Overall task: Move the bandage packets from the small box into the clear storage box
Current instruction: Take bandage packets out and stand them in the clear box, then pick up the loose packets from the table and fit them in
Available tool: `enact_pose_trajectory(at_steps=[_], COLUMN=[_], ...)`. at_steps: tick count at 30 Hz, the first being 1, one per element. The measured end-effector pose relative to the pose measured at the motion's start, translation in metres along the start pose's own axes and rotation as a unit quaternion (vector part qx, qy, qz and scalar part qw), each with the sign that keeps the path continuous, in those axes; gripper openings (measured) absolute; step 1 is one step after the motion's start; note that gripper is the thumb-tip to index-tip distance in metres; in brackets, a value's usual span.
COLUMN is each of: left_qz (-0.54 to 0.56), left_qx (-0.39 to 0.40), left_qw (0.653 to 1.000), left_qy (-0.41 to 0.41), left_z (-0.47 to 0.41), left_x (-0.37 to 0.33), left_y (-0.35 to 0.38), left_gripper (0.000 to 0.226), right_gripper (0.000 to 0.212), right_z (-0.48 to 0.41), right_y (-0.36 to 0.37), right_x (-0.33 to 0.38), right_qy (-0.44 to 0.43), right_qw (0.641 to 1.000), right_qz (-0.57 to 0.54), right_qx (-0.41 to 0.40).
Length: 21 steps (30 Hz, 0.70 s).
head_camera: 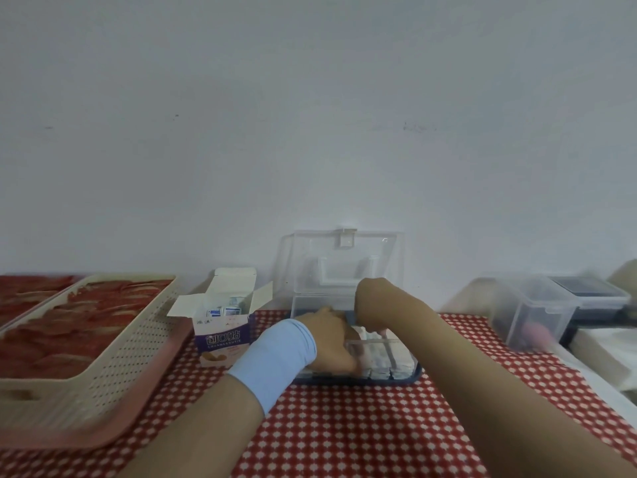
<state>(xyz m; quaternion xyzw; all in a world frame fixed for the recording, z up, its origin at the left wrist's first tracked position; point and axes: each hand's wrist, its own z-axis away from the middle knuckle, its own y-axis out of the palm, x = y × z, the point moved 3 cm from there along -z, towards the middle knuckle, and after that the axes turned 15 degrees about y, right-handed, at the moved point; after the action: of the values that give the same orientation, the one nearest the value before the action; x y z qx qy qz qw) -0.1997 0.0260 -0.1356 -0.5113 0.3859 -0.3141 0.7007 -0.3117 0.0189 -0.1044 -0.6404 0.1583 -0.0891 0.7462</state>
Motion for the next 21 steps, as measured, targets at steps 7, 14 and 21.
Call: enact_pose_trajectory(at_steps=[7,14,21], left_qz=[0.048,0.082,-0.020], left_qx=[-0.105,-0.351,-0.190], left_qw=[0.993,0.930,0.954], left_qy=[0.025,-0.080,-0.231], left_z=[0.039,0.125,0.161], left_x=[0.002,0.060,0.105], left_y=[-0.039,-0.085,-0.049], left_gripper=[0.041,0.015,0.071], right_gripper=[0.022,0.019,0.029], right_z=[0.011,0.041,0.083], right_y=[-0.025,-0.072,-0.060], right_x=[-0.005,0.026,0.096], right_qy=[-0.022,-0.131,-0.298], right_qw=[0.994,0.939,0.949], right_qz=[-0.108,-0.293,-0.098], right_qx=[-0.010,-0.120,-0.022])
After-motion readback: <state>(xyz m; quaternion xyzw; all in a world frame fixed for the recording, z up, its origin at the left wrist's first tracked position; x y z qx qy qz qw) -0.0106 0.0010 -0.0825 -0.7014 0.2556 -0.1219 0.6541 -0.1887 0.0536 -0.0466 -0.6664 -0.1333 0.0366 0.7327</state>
